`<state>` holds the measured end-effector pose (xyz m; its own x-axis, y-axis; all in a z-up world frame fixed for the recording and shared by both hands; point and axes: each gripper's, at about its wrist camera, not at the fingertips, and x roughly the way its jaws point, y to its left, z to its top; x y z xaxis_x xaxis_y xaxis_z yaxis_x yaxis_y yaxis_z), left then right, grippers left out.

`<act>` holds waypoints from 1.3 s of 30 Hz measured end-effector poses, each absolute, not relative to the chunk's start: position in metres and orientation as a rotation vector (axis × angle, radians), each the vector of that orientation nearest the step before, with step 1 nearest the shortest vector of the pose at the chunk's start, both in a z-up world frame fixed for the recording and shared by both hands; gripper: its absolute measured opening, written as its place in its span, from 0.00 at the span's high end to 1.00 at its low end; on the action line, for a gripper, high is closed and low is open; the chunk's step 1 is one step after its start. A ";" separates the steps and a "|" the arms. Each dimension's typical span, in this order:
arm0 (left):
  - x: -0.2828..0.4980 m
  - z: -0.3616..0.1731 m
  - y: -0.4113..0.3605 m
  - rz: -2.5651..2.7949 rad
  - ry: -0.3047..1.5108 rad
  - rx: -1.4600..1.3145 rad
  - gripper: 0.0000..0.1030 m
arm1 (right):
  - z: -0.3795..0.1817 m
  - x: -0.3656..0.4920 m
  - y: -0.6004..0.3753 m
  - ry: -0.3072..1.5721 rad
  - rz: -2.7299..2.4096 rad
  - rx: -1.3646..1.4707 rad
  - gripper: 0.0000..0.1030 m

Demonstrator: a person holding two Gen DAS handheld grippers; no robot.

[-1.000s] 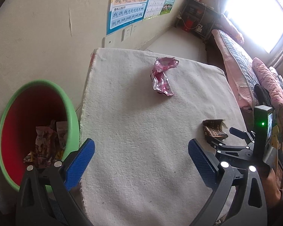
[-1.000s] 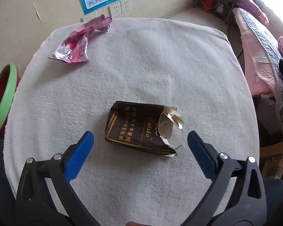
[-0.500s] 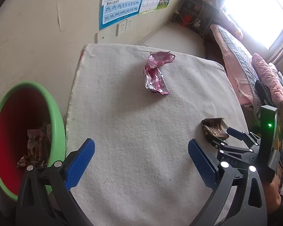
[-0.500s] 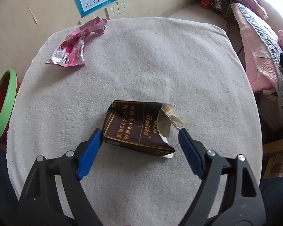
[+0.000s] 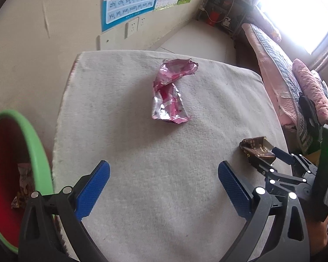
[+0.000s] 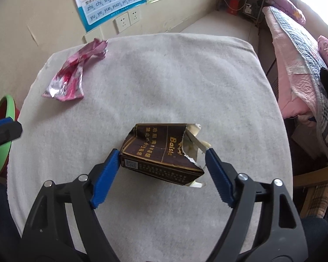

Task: Collect trash
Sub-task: 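Grasp the brown Baisha cigarette box with the right tool, then grasp the pink wrapper with the left tool while the right tool holds the box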

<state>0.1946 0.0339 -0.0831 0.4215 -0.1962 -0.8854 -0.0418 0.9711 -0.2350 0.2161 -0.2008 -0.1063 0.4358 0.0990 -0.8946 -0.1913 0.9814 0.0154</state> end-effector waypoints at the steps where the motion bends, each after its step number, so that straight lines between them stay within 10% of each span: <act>1: 0.197 -0.084 0.032 -0.100 1.136 -0.232 0.08 | -0.104 0.218 -0.202 1.099 0.179 -0.091 0.25; 34: 0.279 -0.120 0.023 -0.090 1.184 -0.296 0.09 | -0.076 0.247 -0.215 1.040 0.187 -0.026 0.33; 39: 0.284 -0.128 0.019 -0.089 1.209 -0.276 0.50 | -0.074 0.248 -0.213 1.035 0.191 -0.022 0.33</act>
<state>0.2841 0.0187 -0.1283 0.3549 -0.2146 -0.9099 -0.0784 0.9630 -0.2577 0.2476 -0.2134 -0.0736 0.4956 0.1474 -0.8560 -0.1678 0.9832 0.0722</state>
